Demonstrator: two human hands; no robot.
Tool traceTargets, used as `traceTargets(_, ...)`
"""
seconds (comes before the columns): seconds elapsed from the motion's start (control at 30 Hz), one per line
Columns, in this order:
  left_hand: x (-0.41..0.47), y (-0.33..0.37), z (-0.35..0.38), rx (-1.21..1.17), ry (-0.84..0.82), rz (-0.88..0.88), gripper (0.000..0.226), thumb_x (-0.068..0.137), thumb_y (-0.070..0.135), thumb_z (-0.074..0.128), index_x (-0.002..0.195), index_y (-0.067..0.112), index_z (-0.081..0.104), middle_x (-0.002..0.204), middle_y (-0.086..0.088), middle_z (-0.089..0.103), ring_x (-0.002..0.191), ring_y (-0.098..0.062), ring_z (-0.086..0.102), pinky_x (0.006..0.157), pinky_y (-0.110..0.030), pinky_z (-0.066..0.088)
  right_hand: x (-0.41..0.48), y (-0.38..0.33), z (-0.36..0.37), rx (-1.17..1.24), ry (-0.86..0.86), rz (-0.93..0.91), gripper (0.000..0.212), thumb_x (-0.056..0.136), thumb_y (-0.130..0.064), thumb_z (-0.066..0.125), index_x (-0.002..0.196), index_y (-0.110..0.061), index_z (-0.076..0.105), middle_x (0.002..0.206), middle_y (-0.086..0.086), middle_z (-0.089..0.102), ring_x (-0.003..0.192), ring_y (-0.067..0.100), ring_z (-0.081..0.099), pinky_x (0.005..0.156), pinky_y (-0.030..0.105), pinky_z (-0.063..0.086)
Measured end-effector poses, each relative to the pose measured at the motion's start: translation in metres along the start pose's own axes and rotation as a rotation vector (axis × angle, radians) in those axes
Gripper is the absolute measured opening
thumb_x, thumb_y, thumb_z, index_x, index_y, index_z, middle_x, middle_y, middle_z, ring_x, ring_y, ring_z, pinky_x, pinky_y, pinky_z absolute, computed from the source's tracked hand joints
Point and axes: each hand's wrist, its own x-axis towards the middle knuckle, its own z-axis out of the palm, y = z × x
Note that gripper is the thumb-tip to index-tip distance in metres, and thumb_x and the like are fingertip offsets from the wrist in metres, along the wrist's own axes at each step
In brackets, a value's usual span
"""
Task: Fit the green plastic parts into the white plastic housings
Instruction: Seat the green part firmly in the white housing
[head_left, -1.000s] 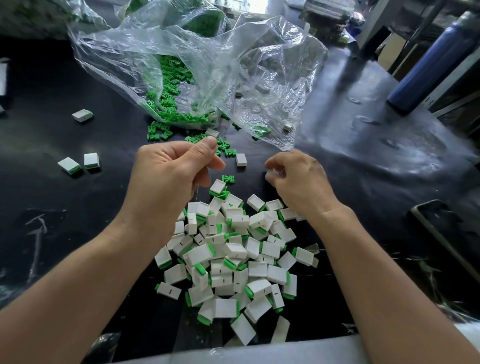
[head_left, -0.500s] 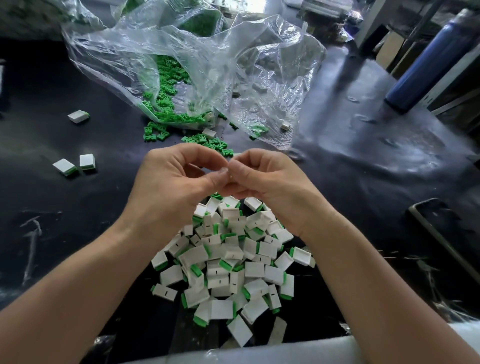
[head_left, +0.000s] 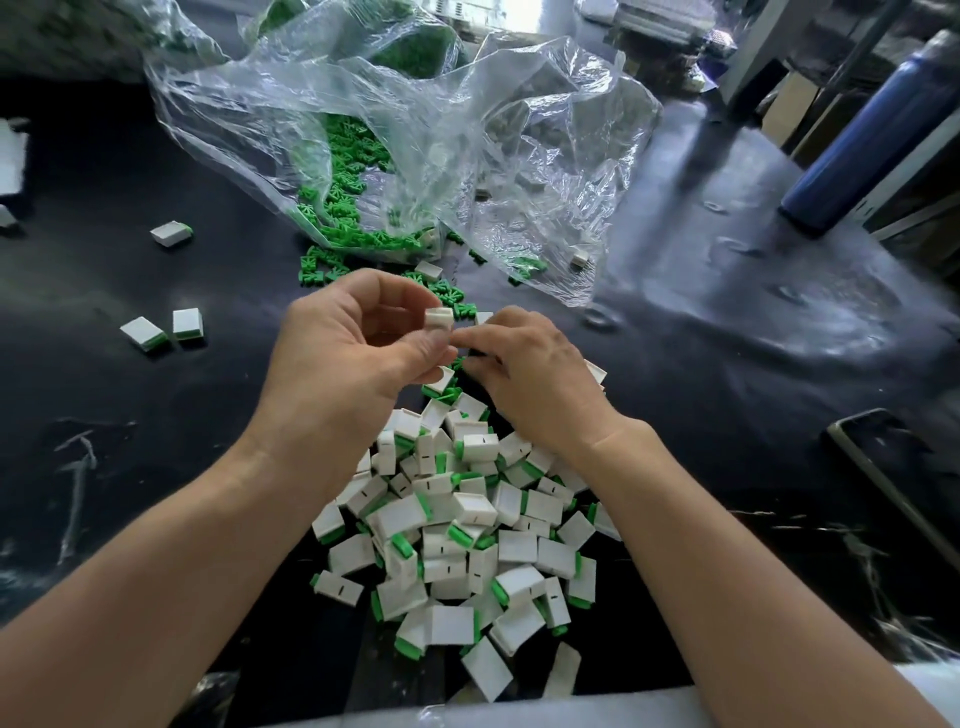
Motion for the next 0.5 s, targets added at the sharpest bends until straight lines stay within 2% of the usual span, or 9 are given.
traceTargets(0.17, -0.002, 0.000, 0.003, 0.040, -0.042, 0.029, 0.025, 0.068, -0.008, 0.071, 0.068, 0.017, 0.065, 0.064, 0.005, 0.069, 0.060, -0.008, 0.064, 0.062, -0.020, 0.056, 0.000, 0.000, 0.001, -0.001, 0.042, -0.006, 0.018, 0.088, -0.017, 0.060, 0.105, -0.017, 0.067, 0.102, -0.001, 0.055, 0.100, 0.018, 0.048, 0.073, 0.022, 0.027)
traceTargets(0.3, -0.002, 0.000, 0.001, 0.050, -0.042, 0.005, 0.028, 0.067, -0.005, 0.073, 0.060, 0.022, 0.069, 0.068, 0.001, 0.071, 0.062, -0.011, 0.063, 0.063, -0.030, 0.057, -0.001, 0.001, -0.001, 0.091, 0.076, 0.015, 0.008, 0.083, -0.010, 0.063, 0.091, -0.013, 0.064, 0.090, -0.002, 0.061, 0.087, 0.018, 0.054, 0.077, 0.028, 0.041)
traceTargets(0.43, -0.003, 0.001, 0.002, 0.032, -0.038, -0.008, 0.027, 0.070, -0.007, 0.071, 0.068, 0.020, 0.066, 0.061, 0.005, 0.068, 0.056, -0.008, 0.061, 0.055, -0.023, 0.054, -0.005, 0.005, -0.017, 0.533, 0.091, 0.131, 0.019, 0.085, -0.007, 0.060, 0.092, -0.023, 0.065, 0.067, -0.011, 0.055, 0.056, 0.002, 0.048, 0.054, 0.015, 0.039)
traceTargets(0.5, -0.002, 0.002, 0.002, 0.016, -0.027, -0.013, 0.028, 0.072, -0.008, 0.068, 0.074, 0.019, 0.064, 0.060, 0.007, 0.067, 0.055, -0.007, 0.061, 0.052, -0.019, 0.053, -0.008, 0.005, -0.026, 0.743, 0.080, 0.175, 0.020, 0.085, -0.002, 0.061, 0.085, -0.022, 0.064, 0.063, -0.010, 0.061, 0.054, 0.001, 0.054, 0.051, 0.012, 0.041)
